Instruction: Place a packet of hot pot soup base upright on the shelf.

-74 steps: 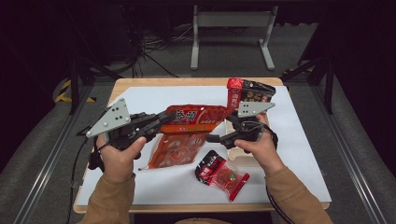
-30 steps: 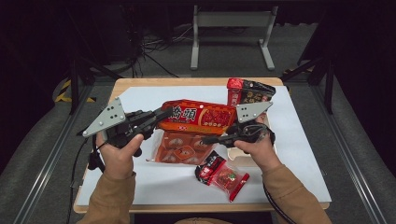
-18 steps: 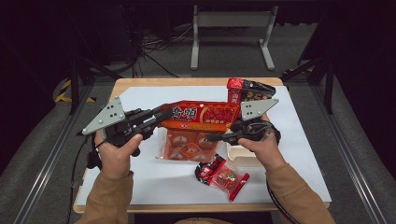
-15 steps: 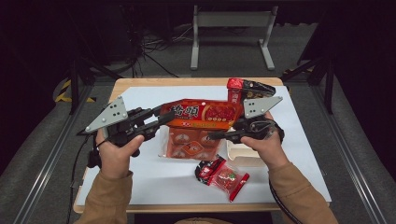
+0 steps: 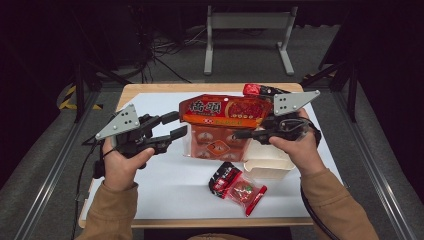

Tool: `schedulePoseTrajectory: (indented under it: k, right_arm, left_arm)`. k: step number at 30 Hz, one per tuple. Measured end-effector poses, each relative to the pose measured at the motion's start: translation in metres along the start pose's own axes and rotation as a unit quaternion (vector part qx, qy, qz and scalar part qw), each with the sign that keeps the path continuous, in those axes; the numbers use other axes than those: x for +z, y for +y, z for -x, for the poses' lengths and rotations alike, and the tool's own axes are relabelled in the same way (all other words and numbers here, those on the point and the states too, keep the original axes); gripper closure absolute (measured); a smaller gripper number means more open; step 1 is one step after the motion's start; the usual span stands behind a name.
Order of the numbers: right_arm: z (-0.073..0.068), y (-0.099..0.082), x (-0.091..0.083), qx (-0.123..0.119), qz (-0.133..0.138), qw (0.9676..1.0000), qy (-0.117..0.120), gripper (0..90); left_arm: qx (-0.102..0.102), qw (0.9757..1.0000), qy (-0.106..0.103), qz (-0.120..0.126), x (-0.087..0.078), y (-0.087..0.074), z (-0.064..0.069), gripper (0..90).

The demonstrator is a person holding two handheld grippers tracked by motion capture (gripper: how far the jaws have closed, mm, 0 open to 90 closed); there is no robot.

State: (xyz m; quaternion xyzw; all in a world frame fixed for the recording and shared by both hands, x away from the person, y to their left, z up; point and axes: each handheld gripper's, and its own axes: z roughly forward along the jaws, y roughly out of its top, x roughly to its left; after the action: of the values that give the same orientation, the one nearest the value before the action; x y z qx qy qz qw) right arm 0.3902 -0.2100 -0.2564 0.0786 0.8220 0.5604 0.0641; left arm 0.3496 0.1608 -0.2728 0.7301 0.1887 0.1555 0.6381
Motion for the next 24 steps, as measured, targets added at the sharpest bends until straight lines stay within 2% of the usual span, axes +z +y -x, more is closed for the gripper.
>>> schedulePoseTrajectory:
  k: [11, 21, 24]
  right_arm:
    - [0.005, 0.010, -0.021, 0.012, -0.005, 0.9995, -0.028, 71.1]
    - [0.013, 0.012, -0.045, 0.018, -0.003, 0.9982, -0.057, 71.1]
    - [0.017, 0.013, -0.051, 0.019, -0.010, 0.9976, -0.066, 71.1]
  left_arm:
    - [-0.003, 0.9997, 0.018, -0.016, -0.006, -0.009, -0.009, 46.8]
    - [-0.005, 0.9993, 0.022, -0.029, -0.006, -0.014, -0.015, 45.2]
    - [-0.007, 0.9992, 0.023, -0.032, -0.007, -0.014, -0.017, 43.5]
